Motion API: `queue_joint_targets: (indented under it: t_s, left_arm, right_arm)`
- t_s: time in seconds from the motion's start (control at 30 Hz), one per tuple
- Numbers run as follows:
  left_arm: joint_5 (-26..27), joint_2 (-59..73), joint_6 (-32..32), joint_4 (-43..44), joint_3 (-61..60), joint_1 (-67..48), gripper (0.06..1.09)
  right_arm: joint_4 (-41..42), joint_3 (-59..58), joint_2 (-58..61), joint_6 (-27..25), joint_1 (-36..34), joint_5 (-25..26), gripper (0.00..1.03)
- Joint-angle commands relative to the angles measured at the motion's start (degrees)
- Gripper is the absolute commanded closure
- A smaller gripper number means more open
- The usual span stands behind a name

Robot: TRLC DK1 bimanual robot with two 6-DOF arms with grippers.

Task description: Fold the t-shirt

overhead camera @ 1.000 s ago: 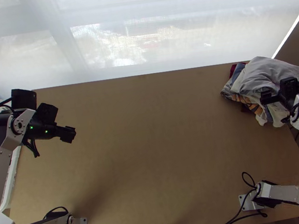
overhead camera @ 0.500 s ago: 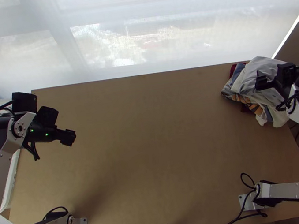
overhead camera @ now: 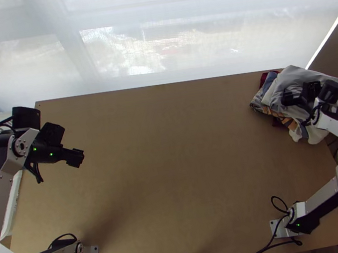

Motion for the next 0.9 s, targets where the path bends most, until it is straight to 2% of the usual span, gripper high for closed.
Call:
queue_joint_targets:
  t_s: [0.0, 0.23, 0.5, 0.73, 0.87]
  left_arm:
    - [-0.03, 1.09, 0.30, 0.05, 0.70, -0.21, 0.10]
    - [-0.11, 1.09, 0.22, -0.04, 1.06, -0.39, 0.10]
    - [-0.20, 0.21, 0.48, 0.05, 1.58, -0.30, 0.10]
    - [-0.20, -2.69, 0.48, 0.40, 2.29, 0.05, 0.10]
    - [-0.20, -7.26, 0.04, 6.20, 1.76, 1.19, 0.10]
  right_arm:
    - [1.40, -4.54, 4.75, -1.49, -2.22, 0.75, 0.05]
    - [2.01, -8.23, 3.96, -3.16, -2.05, 0.66, 0.05]
    - [1.66, -4.98, -3.69, 0.09, -0.38, 0.66, 0.05]
    - [-7.21, 1.96, -13.71, 3.52, 3.93, 0.83, 0.05]
    - [-13.63, 3.37, -21.27, 5.81, 8.67, 2.86, 0.05]
